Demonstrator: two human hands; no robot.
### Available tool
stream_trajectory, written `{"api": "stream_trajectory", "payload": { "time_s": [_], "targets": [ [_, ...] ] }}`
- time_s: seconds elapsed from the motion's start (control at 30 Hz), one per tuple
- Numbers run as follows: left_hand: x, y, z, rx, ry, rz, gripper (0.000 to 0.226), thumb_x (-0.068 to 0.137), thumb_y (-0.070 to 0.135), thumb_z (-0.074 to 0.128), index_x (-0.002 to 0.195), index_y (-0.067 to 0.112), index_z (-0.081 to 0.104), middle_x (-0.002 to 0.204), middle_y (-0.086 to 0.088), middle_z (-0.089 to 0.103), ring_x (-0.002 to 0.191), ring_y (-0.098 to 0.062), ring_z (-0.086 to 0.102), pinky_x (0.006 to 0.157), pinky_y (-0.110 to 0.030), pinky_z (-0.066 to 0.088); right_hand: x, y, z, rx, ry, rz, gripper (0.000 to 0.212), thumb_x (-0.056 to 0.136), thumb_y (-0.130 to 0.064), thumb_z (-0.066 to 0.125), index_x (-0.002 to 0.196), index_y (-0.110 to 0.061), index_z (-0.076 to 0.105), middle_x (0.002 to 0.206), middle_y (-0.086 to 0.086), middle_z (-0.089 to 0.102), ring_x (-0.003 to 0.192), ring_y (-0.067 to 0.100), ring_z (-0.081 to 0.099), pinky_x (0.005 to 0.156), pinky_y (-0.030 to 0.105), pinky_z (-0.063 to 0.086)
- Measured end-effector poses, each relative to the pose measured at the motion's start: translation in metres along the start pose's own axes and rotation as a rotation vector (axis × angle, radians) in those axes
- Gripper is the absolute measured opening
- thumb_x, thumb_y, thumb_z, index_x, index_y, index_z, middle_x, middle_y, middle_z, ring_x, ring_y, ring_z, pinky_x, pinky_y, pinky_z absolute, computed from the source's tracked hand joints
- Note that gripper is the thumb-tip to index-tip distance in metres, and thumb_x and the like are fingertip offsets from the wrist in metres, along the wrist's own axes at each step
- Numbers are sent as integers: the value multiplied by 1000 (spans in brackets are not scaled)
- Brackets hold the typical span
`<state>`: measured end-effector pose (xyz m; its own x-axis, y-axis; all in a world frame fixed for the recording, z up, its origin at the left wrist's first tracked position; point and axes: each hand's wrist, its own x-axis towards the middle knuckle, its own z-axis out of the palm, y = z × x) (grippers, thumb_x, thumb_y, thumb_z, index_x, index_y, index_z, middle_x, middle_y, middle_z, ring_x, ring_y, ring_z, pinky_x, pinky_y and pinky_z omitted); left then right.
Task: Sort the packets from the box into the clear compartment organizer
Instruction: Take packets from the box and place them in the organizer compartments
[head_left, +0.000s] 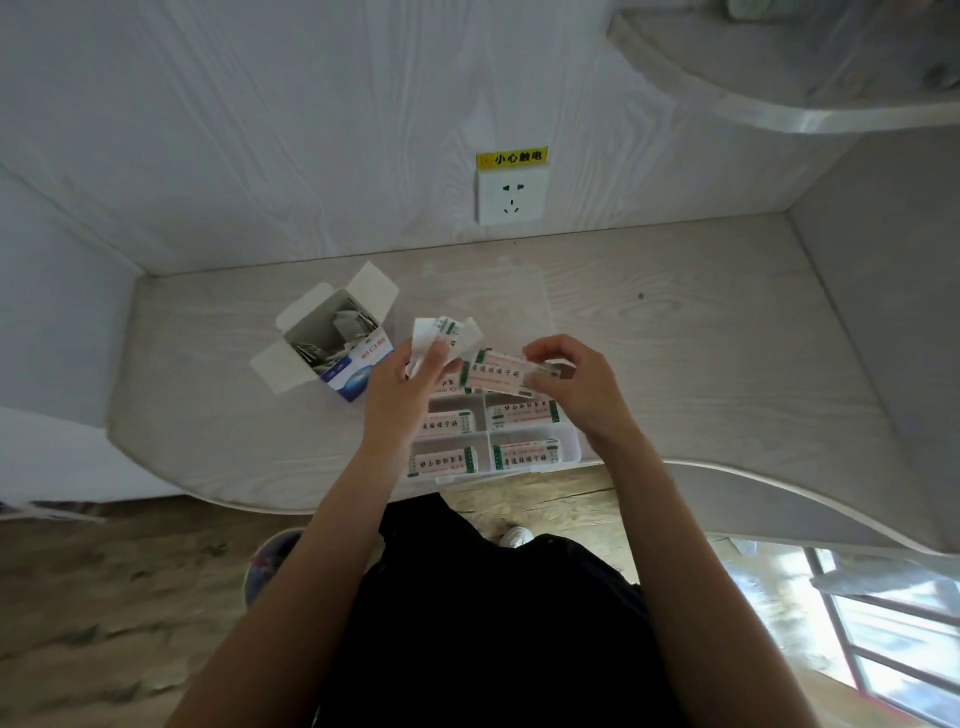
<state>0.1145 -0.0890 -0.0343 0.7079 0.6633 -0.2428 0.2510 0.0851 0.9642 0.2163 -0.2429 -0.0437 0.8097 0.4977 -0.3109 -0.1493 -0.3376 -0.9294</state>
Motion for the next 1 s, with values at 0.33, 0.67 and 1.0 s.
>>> {"api": "stream_trajectory", "payload": {
  "time_s": [0.33,0.67,1.0],
  "targets": [
    [0,-9,-7,-74,12,-70,10,91,15,59,98,11,65,87,2,70,72,-10,69,74,-23,56,17,17,-29,-320,131,-120,31,82,2,62,104,-19,61,94,-8,61,81,2,59,66,6,47],
    [-1,-13,-11,-52,28,-87,27,92,16,57,109,-5,62,91,-9,69,68,-6,68,64,-15,54,36,14,-14,-514,-24,-217,36,85,6,48,105,-21,63,102,-4,64,85,10,58,60,5,42],
    [-4,-18,-10,-30,21,-136,26,91,19,59,111,3,63,90,-3,70,75,-9,69,67,-18,53,-18,44,-23,-553,-105,-407,37,83,7,54,98,-24,69,98,-9,64,89,-8,56,75,4,41]
  ]
}}
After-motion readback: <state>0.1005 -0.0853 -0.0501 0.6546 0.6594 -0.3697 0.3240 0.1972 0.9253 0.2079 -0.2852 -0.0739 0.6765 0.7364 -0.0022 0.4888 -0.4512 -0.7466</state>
